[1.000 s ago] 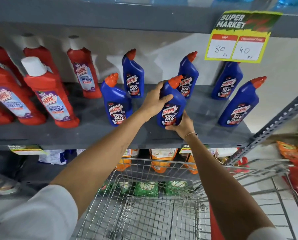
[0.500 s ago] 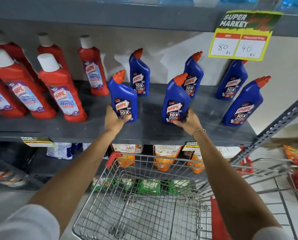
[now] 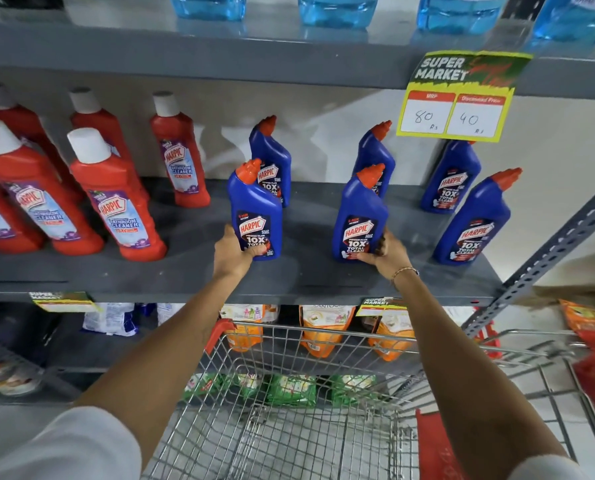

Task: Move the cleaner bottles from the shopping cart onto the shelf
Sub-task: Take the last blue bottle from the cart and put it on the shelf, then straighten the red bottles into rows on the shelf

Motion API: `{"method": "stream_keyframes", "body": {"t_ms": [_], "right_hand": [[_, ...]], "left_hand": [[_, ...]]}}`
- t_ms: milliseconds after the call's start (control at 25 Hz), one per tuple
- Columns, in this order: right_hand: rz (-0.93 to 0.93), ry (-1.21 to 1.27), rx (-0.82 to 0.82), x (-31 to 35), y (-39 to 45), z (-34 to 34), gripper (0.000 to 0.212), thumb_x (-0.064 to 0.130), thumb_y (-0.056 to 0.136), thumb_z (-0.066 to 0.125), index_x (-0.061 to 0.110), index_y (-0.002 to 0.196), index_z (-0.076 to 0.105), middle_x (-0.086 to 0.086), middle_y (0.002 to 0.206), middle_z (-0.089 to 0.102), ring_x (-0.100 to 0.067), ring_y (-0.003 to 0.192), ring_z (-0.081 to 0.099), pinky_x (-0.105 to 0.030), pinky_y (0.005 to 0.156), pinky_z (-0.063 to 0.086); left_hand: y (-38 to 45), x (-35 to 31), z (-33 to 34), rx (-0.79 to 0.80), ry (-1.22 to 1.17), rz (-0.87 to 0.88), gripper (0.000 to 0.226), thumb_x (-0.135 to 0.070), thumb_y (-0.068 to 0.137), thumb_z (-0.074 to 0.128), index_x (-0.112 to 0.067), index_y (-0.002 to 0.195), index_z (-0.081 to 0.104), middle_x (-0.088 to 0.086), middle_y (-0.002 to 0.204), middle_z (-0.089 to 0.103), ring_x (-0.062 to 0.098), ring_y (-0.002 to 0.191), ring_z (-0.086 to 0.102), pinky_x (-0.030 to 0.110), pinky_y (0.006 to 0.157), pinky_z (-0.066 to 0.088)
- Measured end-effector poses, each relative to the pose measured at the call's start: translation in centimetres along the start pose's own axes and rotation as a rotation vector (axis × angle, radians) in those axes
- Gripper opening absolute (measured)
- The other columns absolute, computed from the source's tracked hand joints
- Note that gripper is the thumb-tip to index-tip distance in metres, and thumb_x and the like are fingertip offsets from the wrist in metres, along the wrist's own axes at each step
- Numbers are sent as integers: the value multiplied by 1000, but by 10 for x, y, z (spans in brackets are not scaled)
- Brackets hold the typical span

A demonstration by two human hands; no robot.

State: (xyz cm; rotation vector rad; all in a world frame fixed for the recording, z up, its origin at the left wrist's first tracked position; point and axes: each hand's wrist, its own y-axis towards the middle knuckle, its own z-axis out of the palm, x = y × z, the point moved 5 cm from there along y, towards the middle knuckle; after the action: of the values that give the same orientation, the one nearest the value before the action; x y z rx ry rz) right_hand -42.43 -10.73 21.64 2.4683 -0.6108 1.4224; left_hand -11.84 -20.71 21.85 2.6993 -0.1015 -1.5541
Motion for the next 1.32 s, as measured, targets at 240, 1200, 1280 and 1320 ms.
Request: {"method": "stream_keyframes", "body": {"t_ms": [240, 1200, 1280, 1320], "right_hand": [[69, 56, 3, -25, 2, -42, 81, -2, 66, 79, 9, 135, 38, -16, 131, 57, -31, 121, 54, -49, 106, 42], [-55, 74, -542, 1, -89, -1, 16, -9, 78, 61, 0, 91, 57, -19, 89, 63, -24, 79, 57, -16, 78, 49], [-117, 27, -416, 30, -100, 41, 15, -11, 77, 60, 3, 82, 60, -12, 81, 63, -16, 70, 54, -3, 64, 43], [-130, 12, -330, 47, -102, 64, 16, -10, 78, 60, 5, 81, 61, -8, 80, 62, -13, 69, 53, -2, 62, 42]], "left_hand": [[-3, -9, 14, -4, 26, 17, 52, -19, 71, 78, -3, 109, 46, 18, 115, 65, 35, 105, 61, 34, 80, 44], [-29, -1, 1, -29, -86, 43, 55, -17, 84, 65, 0, 130, 41, 18, 125, 60, 31, 115, 58, 36, 96, 44], [-38, 9, -21, -115, -84, 82, 40, -22, 91, 55, -1, 123, 48, 19, 114, 66, 32, 107, 62, 36, 92, 47], [-40, 18, -36, -148, -87, 96, 33, -23, 93, 52, -2, 118, 51, 19, 109, 68, 32, 103, 63, 36, 89, 48]]}}
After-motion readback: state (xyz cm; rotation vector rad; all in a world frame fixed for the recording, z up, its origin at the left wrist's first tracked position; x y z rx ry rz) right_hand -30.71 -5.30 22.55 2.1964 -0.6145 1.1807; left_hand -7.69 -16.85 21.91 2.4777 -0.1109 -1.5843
